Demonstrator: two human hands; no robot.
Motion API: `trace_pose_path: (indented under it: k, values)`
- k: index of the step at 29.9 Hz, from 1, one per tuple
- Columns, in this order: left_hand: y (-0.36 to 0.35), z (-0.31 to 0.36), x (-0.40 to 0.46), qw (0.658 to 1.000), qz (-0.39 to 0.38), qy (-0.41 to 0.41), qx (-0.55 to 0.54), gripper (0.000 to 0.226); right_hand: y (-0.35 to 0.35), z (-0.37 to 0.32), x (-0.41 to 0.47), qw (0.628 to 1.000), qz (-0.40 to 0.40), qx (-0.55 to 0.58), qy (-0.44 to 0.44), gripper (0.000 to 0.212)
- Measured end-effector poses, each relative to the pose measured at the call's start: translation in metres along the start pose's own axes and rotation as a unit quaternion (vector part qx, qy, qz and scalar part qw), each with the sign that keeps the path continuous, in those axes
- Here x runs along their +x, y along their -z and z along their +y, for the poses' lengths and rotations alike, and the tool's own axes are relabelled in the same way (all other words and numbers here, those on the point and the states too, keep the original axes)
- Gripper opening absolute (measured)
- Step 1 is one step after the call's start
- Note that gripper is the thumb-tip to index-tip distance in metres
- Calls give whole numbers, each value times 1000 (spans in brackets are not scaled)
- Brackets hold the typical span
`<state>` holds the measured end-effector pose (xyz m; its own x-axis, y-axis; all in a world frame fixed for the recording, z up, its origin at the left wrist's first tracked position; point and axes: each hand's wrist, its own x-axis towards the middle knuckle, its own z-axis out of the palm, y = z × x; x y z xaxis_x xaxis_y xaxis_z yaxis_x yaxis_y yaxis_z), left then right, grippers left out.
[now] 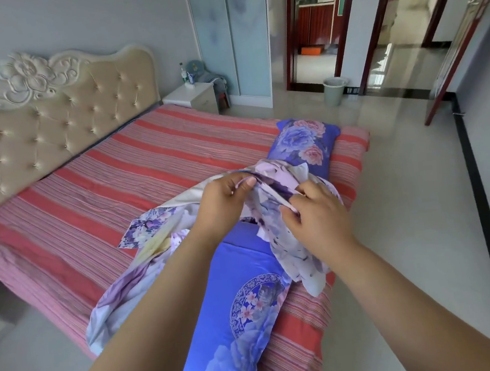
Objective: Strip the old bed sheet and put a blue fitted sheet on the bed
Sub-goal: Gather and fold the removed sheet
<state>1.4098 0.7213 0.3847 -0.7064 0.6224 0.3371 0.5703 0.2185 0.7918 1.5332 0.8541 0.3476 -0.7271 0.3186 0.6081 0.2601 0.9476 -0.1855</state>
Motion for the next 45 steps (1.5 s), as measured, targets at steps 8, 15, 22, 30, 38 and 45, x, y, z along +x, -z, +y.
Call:
trace_pose_path:
  k: [8, 15, 22, 30, 38, 45]
  values:
    - [36, 41, 35, 979, 183, -86, 30, 24, -7, 7, 8, 979, -92, -87, -162, 29]
    - [95, 40, 43, 945, 305, -80, -84, 18, -9, 7, 26, 975, -90, -90, -182, 31]
    - [197, -21, 47, 905, 409, -15, -116, 27, 16, -83, 79, 964, -15, 192, -183, 24]
    - [346, -94, 40, 906, 382, -10, -182, 24, 75, -277, 90, 893, -200, 400, -51, 52]
    - [332, -106, -42, 993, -47, -73, -77, 32, 42, -277, 42, 896, -220, -90, -374, 35]
    - [309, -74, -94, 960, -202, -160, -108, 17, 46, -368, 35, 914, -141, 351, -147, 25]
